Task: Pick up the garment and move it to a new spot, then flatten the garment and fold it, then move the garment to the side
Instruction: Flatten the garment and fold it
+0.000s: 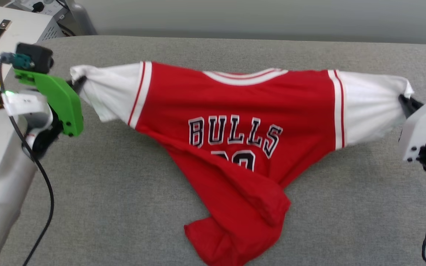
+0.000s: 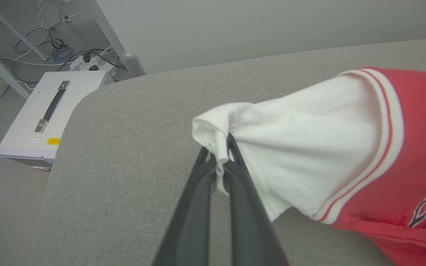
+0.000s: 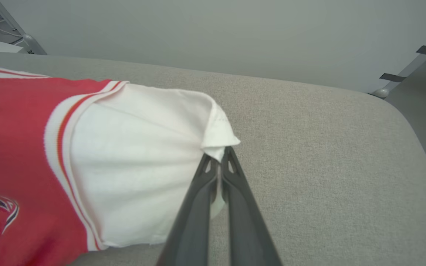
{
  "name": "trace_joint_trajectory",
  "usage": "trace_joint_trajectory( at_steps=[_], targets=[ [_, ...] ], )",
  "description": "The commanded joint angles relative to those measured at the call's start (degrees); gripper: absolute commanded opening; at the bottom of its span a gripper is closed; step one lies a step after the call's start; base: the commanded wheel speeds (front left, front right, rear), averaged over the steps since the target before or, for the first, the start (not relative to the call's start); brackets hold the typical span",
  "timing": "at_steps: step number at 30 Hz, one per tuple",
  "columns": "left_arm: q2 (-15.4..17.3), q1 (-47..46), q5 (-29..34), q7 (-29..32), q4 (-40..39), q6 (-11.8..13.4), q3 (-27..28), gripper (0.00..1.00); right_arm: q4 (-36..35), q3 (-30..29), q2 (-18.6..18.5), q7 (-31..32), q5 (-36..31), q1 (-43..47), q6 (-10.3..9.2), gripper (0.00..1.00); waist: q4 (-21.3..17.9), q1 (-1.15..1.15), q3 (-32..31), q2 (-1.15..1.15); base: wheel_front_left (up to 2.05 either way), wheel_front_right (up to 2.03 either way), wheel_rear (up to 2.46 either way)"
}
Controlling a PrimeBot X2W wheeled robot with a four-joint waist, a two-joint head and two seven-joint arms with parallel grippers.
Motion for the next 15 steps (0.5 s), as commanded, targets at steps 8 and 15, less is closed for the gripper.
trace_joint_trajectory(
  at_steps=[8,15],
  targets=[
    [0.9,-16.0,5.2,-8.0,7.1,0.7,2.0,0.0,11.1,2.1,-2.8,-6.9,-2.1,-21.3,-0.05,0.0,0.4,0.0,2.9,0.0,0.0,0.0,0.0],
    [0.3,-29.3,8.5,-15.8,13.2,1.3,3.1,0.0,21.6,2.2,-2.9,-13.9,-5.6,-40.7,-0.05,0.0,0.3,0.0,7.7,0.0,0.0,0.0,0.0]
  ],
)
